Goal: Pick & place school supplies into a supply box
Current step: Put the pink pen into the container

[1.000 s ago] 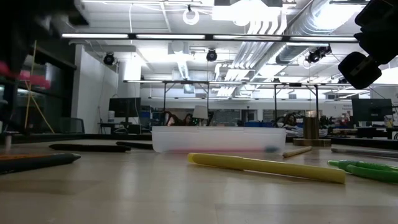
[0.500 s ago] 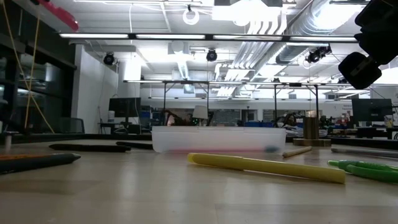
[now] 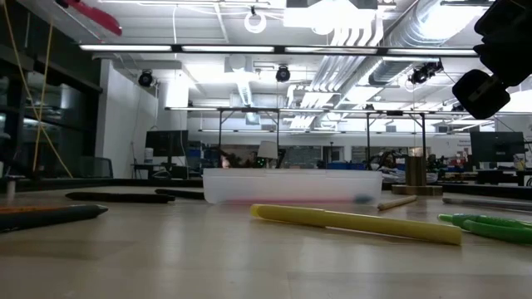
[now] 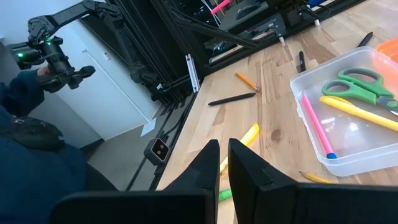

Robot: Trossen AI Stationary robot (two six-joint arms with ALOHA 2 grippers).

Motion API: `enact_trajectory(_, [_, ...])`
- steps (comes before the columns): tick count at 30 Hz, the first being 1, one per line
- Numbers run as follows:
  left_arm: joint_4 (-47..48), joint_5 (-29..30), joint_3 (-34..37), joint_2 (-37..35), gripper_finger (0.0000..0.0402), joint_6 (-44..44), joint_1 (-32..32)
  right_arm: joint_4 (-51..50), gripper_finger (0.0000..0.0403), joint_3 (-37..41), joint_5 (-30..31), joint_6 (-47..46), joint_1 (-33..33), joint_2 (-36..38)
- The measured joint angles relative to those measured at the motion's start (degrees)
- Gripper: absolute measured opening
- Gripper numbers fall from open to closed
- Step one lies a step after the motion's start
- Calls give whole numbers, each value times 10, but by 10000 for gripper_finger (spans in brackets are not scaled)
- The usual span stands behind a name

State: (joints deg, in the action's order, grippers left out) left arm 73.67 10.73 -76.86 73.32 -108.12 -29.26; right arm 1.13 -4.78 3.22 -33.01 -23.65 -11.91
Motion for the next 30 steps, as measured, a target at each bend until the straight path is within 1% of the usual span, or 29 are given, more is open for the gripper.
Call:
enact_trajectory(7, [-38, 11, 0, 0, 45, 101, 0, 0, 12, 0, 0, 0, 0, 0])
enact_trajectory(14, [-92, 58, 0, 0, 46, 228, 0, 0, 12, 0, 0, 0, 0, 0])
enact_trajectory(23, [-204, 126, 0, 0, 46, 409, 0, 0, 12, 0, 0, 0, 0, 0])
enact_trajectory(30, [-284, 141, 0, 0, 46, 508, 0, 0, 12, 0, 0, 0, 0, 0])
